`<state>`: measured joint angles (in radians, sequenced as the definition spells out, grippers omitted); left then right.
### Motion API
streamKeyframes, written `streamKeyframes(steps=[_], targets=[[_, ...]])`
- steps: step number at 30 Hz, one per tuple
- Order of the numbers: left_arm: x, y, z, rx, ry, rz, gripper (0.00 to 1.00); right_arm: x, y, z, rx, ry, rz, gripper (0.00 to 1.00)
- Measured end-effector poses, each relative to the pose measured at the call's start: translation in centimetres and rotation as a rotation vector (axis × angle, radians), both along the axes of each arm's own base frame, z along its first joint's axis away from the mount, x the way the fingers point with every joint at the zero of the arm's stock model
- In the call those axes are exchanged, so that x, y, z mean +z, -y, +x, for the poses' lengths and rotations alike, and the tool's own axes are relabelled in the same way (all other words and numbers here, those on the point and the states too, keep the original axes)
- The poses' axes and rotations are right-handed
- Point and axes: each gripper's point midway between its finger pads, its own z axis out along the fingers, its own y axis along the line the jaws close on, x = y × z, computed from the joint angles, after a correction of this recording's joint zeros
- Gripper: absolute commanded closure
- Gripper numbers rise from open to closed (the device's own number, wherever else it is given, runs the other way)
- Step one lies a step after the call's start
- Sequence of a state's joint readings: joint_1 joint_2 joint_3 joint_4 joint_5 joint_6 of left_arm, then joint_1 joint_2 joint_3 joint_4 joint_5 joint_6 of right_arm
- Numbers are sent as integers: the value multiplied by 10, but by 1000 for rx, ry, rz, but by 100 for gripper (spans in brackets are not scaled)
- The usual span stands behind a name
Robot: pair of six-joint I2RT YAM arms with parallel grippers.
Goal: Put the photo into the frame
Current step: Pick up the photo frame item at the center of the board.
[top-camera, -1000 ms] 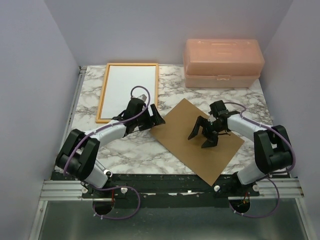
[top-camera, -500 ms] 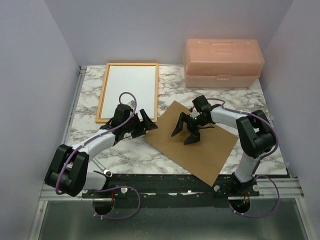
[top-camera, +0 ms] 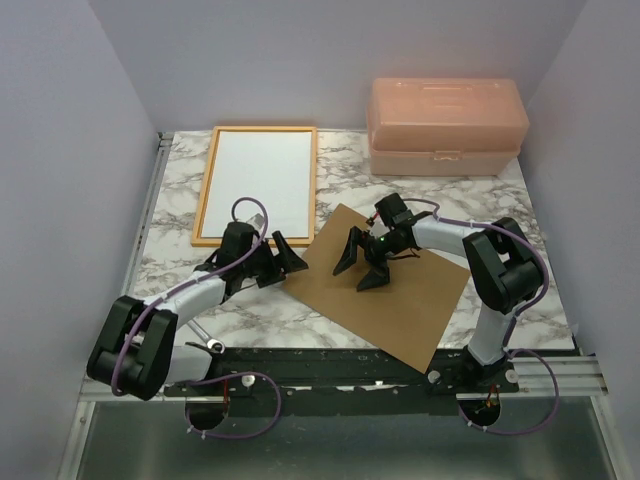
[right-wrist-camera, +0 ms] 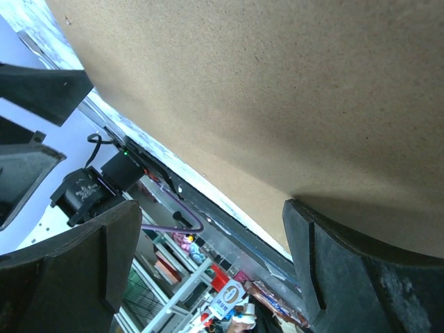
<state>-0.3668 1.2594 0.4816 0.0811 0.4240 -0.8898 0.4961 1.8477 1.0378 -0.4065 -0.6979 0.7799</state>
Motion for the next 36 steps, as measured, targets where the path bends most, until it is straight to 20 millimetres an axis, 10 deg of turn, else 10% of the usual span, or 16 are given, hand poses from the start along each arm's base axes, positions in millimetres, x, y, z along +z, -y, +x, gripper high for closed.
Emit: streamKeyframes(steps=[16,32,36], targets=[[-17,28,32,-180,-55,-69,28,0,-4,0,12,26,44,9],[-26,21,41,-219,-6,-64,97,5,-2,2,34,50,31,9],[-4,24,44,-244,47,-79,100,14,1,5,39,85,0,8]])
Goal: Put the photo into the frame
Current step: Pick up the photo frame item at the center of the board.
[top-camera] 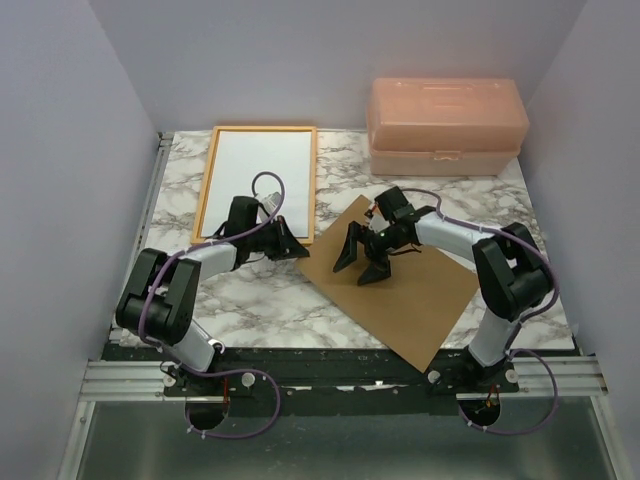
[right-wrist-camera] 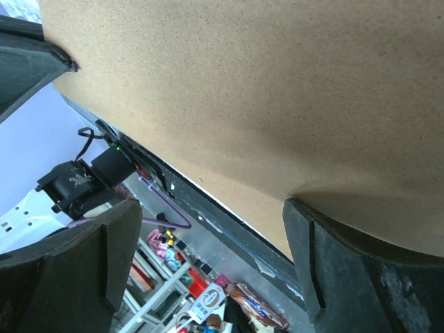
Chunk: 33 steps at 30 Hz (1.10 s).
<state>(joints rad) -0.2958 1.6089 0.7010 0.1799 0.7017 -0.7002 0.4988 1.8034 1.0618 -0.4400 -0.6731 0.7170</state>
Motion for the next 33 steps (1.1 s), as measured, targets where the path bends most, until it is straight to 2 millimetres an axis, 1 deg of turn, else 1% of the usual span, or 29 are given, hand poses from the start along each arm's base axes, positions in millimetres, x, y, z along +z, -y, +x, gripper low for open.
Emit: streamKeyframes(steps=[5,9,13,18,22,23,24,26,27,28,30,33], targets=[[33,7,0,-40,67,-28,100,25,6,3,-5,71,-43,5],[56,5,-9,-56,92,-26,100,39,12,16,-21,150,-79,4],[66,-2,-19,-62,70,-21,100,44,19,26,-35,193,-108,3],[64,-26,-30,-43,-8,-16,100,39,31,35,-47,225,-159,2],[61,-57,-27,22,-46,0,100,30,50,46,-72,247,-221,1],[60,-68,-24,51,-56,5,100,28,56,49,-80,249,-239,0],[59,-78,-21,80,-66,10,94,25,63,53,-91,248,-260,0],[57,-95,-17,128,-84,22,48,21,73,59,-105,250,-285,0],[57,-106,-14,156,-91,41,35,20,78,63,-114,251,-297,0],[55,-114,-10,180,-95,68,26,19,82,68,-121,255,-306,0],[56,-128,-2,223,-97,119,17,19,88,79,-133,268,-320,0],[59,-142,5,259,-84,206,15,19,92,96,-144,288,-337,0]])
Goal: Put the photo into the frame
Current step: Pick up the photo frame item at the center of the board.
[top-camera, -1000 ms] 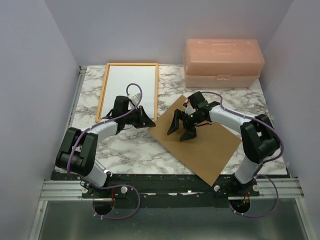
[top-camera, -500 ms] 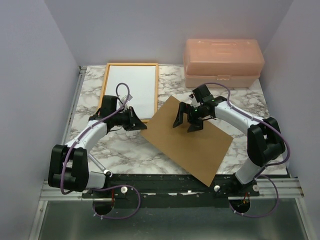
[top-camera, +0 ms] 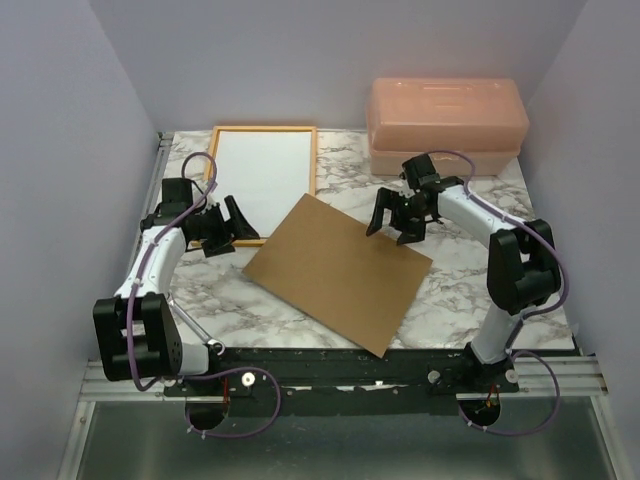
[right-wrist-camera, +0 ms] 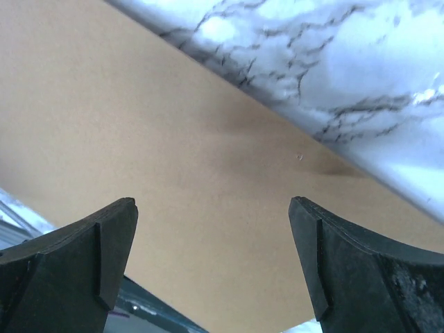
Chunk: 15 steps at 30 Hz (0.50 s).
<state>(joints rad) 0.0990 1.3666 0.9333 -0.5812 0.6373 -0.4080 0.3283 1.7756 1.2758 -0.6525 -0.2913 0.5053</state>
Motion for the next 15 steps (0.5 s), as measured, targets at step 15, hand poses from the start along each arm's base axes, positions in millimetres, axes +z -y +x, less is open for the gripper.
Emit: streamKeyframes(steps=[15], targets=[[-26,20,-83,53,-76,18,21,-25,-15,57,64,17,-10,0]])
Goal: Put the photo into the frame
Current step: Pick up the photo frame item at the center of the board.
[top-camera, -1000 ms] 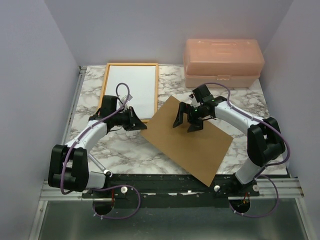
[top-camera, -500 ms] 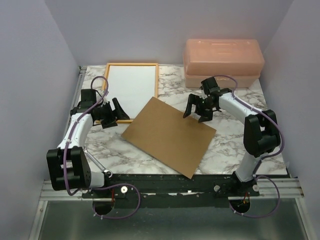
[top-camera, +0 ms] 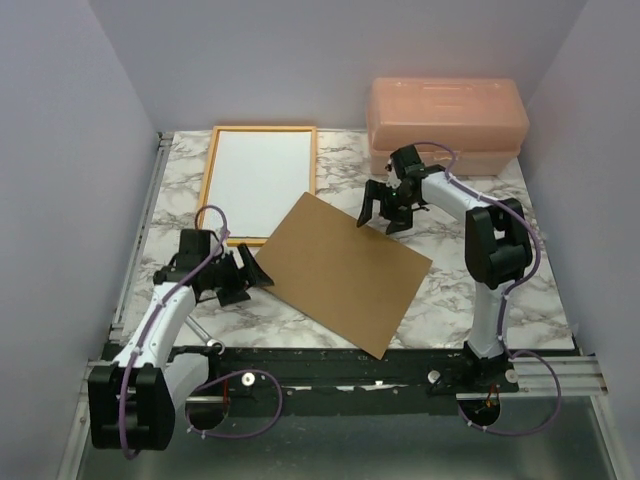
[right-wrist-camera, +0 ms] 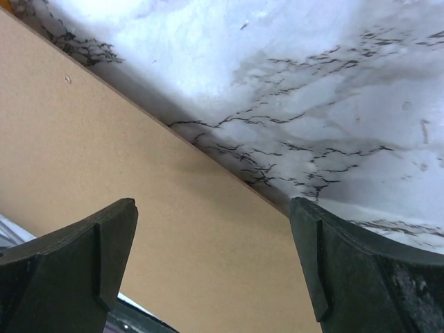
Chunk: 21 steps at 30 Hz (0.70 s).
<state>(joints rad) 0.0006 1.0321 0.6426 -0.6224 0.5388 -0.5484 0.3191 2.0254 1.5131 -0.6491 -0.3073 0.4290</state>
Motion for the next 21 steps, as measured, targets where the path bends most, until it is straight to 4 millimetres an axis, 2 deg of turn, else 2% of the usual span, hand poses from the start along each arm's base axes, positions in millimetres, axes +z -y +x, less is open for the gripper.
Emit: streamKeyframes(steps=[5,8,13,18,21], targets=[[-44,31,-53,2,-135,-96,27,-10,-7,-5,31,-30,36,1],[-56,41,-62,41,-161,-149,29,-12,-10,-9,49,-39,61,2],[-57,52,-50,94,-142,-240,38,-10,-14,-17,75,-40,131,2],[-59,63,-28,108,-167,-298,43,-8,-20,-45,118,-79,213,3],[-60,69,-16,113,-206,-326,44,-8,-14,-53,131,-64,222,4]])
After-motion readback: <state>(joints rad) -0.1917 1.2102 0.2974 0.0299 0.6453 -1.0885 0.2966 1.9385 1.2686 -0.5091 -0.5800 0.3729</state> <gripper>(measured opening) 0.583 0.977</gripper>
